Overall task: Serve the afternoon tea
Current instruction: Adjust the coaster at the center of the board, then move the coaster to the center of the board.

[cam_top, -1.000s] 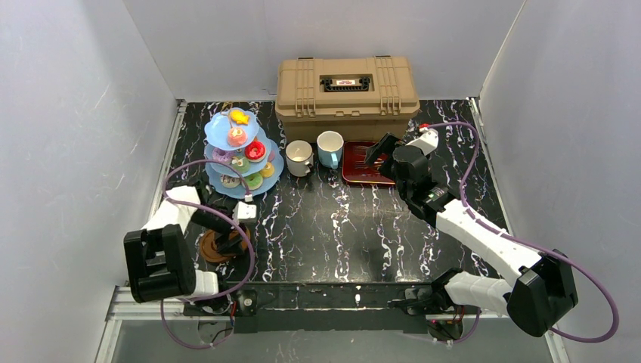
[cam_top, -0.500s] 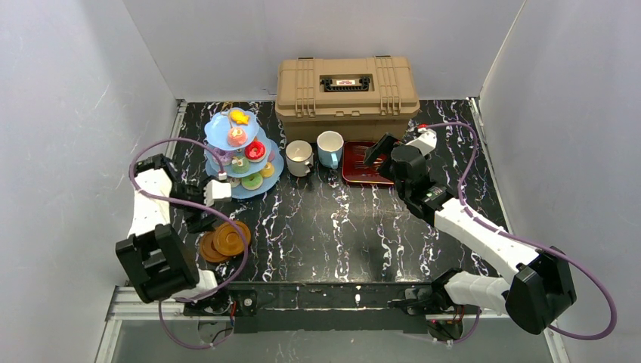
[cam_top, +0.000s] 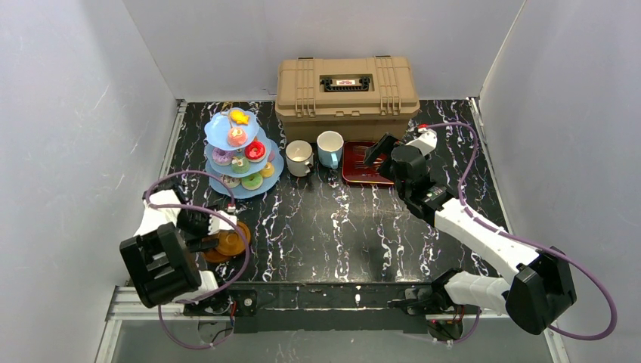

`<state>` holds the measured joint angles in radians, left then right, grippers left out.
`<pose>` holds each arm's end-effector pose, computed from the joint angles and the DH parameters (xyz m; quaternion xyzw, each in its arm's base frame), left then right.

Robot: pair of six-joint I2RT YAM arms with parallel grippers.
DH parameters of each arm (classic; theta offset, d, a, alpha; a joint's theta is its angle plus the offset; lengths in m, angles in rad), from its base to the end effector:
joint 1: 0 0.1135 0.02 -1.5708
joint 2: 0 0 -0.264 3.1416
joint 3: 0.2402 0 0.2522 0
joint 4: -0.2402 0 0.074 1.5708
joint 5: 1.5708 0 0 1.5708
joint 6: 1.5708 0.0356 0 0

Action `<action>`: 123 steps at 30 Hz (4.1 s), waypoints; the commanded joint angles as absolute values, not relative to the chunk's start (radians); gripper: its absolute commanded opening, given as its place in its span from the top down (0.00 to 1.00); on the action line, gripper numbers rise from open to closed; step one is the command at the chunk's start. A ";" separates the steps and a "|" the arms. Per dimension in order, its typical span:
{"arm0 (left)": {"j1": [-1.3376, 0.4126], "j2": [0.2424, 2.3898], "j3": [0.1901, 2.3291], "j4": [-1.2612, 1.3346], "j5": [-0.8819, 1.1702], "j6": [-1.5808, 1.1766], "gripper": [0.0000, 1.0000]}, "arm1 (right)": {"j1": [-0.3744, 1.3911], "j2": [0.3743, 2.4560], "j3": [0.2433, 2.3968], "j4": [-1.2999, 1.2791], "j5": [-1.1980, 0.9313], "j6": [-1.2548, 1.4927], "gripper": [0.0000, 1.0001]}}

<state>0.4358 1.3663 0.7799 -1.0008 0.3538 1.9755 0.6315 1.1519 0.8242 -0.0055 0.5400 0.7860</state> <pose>0.1882 0.0740 0.1790 0.6841 0.7078 -0.0704 0.1615 0.2228 0.1403 0.2984 0.2148 0.7708 0.1989 0.5658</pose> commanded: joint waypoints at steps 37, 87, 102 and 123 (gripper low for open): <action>-0.171 1.445 0.832 -0.681 0.492 1.342 0.36 | 0.726 1.235 0.832 0.053 0.385 0.729 0.00; 0.399 1.341 1.081 -0.984 0.778 0.997 0.27 | 1.244 2.074 1.388 0.002 0.402 0.179 0.00; 0.400 1.358 1.118 -0.978 0.798 1.007 0.27 | 1.230 1.835 1.070 -0.060 0.553 0.222 0.00; 0.399 1.372 1.150 -0.984 0.803 1.022 0.27 | 0.879 1.504 0.740 -0.147 0.570 0.278 0.00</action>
